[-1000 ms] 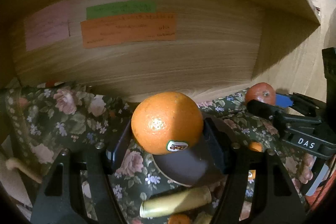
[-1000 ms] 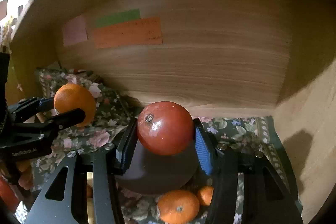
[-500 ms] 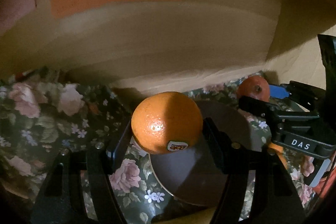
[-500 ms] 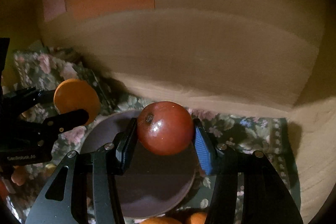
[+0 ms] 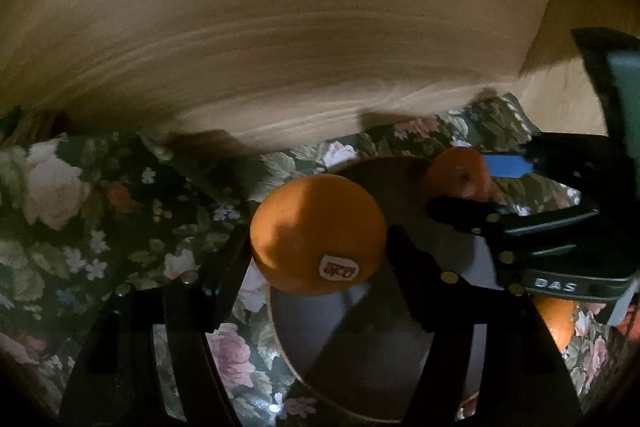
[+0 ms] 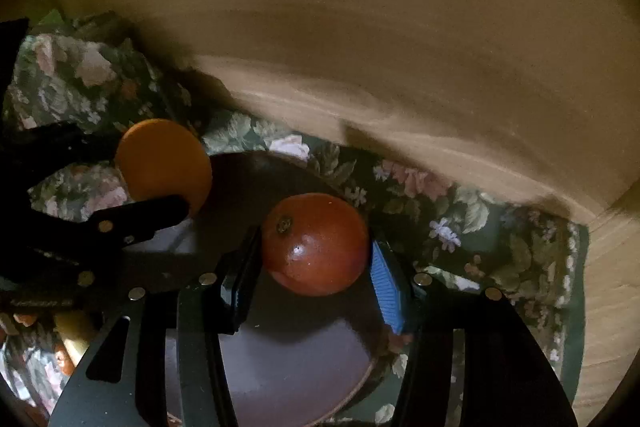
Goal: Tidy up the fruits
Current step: 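Lift the orange with the left gripper while the right gripper lifts the tomato toward the plate, then release the orange and tomato onto the dark plate with both grippers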
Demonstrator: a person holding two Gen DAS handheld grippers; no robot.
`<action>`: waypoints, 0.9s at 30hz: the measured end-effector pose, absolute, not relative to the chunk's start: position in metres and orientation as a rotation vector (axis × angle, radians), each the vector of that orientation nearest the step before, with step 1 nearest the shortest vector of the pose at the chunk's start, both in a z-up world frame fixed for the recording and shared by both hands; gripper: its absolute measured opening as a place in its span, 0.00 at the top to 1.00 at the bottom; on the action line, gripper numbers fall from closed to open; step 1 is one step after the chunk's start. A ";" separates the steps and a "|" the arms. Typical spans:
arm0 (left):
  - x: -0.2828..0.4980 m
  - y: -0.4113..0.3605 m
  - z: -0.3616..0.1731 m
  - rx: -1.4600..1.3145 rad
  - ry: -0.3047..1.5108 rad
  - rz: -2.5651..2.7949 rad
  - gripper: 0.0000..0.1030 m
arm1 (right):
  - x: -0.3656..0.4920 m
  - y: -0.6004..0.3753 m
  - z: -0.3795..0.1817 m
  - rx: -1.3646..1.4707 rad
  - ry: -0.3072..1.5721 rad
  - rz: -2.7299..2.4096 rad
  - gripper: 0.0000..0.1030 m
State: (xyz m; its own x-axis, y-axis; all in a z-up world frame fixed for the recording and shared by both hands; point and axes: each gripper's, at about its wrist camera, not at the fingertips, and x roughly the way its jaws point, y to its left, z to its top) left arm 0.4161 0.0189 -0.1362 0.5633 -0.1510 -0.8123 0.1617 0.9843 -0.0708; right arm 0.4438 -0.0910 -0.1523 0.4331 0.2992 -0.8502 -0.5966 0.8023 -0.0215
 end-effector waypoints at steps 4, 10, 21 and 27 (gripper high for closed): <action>0.416 0.011 -0.133 0.023 0.948 -0.209 0.34 | 0.447 -0.093 -0.159 -0.339 1.006 0.573 0.53; 0.410 -0.005 -0.121 0.071 0.905 -0.200 0.29 | 0.438 -0.101 -0.147 -0.319 0.976 0.550 0.42; 0.352 0.022 -0.086 0.033 0.829 -0.165 0.22 | 0.372 -0.129 -0.086 -0.249 0.767 0.524 0.30; 0.318 0.027 -0.089 0.018 0.836 -0.180 0.14 | 0.343 -0.127 -0.092 -0.208 0.729 0.524 0.30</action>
